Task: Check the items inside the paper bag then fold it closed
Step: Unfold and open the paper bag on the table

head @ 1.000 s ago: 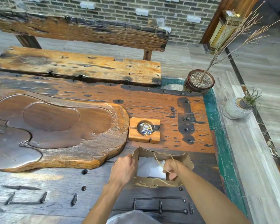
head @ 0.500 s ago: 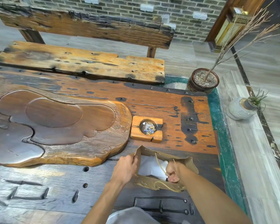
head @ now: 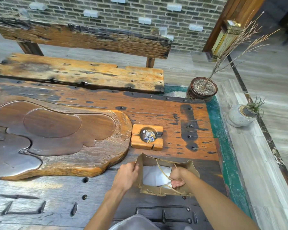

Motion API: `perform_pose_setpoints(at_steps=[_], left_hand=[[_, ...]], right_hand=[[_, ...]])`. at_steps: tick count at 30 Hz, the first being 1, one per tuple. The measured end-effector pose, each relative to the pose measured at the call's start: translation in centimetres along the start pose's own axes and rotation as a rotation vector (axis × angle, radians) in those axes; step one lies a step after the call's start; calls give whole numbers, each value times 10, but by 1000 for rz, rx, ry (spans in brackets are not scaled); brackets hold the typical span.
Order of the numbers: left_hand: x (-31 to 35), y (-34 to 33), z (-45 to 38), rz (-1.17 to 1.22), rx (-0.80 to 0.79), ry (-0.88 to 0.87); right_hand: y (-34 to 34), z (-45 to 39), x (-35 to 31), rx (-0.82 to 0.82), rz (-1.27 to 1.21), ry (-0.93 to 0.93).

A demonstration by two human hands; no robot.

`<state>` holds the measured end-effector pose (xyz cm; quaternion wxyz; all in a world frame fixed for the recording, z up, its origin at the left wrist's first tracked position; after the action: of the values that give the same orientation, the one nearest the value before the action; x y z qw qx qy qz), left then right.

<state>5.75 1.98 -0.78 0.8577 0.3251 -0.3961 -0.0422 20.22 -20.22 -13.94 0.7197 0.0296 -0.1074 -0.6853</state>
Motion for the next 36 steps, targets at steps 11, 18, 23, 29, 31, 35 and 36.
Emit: perform_pose_setpoints(at_steps=[11,18,23,29,31,35,36], left_hand=[[12,-9,4,-9,-70,-54],[24,-2,8,-14,-53,-85],[30,5,10,-22,-29,-102],[47,14,16,-85,-25,-188],[63,22,22,-135,18,-269],[122,48,49,-58,31,-500],[138,52,57,-17,-17,-548]], right_hand=[[23,79,-13,195,-242,406],[28,137,-5,217,-281,620],[35,184,10,276,-292,683],[50,248,23,323,-386,789],[56,270,24,334,-408,839],[64,314,17,344,-433,956],[66,327,13,347,-434,985]])
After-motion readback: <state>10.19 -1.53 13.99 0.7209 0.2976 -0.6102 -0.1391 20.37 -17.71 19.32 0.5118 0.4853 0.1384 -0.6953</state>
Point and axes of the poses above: each hand's wrist, its own z-axis away from the middle knuckle, its own y-axis out of the back of the hand, x = y × z, the point moved 10 cm from there along -z, towards the middle knuckle, and after that the axes turned 3 degrees about -x, right-handed, at the moved point
